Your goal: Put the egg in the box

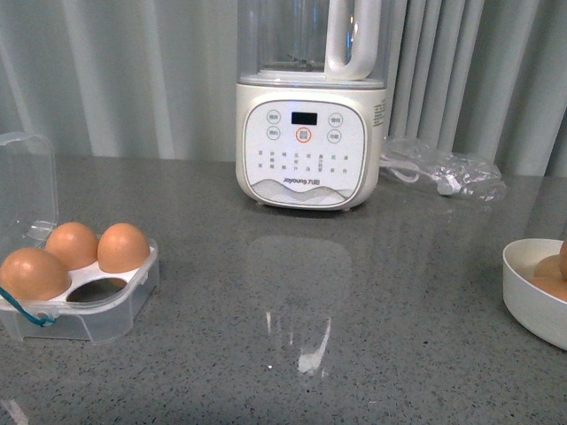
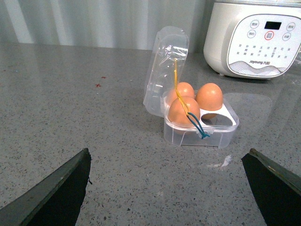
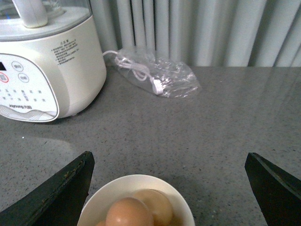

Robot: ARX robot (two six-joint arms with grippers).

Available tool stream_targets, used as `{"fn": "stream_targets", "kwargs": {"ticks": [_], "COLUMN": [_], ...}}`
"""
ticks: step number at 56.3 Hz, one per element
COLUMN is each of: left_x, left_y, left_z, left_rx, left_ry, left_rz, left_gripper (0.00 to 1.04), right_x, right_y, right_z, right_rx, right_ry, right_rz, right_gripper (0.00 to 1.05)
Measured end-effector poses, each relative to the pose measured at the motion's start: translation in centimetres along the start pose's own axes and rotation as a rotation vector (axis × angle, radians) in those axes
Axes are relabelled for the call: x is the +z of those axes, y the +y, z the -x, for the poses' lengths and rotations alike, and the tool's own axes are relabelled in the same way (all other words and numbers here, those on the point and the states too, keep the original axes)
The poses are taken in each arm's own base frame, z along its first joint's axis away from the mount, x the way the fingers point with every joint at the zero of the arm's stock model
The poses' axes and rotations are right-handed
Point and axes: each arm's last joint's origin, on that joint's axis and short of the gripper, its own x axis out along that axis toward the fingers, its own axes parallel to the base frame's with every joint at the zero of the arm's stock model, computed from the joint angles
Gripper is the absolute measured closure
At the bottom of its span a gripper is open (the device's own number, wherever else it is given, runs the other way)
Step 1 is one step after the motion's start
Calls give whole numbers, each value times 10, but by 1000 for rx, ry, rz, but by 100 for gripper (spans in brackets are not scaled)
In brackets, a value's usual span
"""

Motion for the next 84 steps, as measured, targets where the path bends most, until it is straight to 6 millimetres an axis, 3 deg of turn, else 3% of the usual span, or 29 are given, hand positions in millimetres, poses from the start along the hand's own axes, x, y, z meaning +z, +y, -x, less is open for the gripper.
{"fn": "stream_targets", "kwargs": {"ticks": [15, 27, 49, 84], "left_x": [0, 0, 0, 0], "left_y": [0, 0, 0, 0], "left_z": [0, 0, 0, 0], "left_rx": [0, 0, 0, 0], "left_ry": [0, 0, 0, 0], "left_rz": [0, 0, 0, 0], "left_gripper": [7, 7, 7, 7], "right_x": [-11, -22, -45, -55], "right_y": [11, 13, 10, 6], "right_z": [-26, -35, -37, -39], "right_rx": [57, 76, 108, 112], "right_ry": [103, 135, 189, 204], "right_rz": [61, 73, 59, 54], "right_gripper": [7, 7, 7, 8]}}
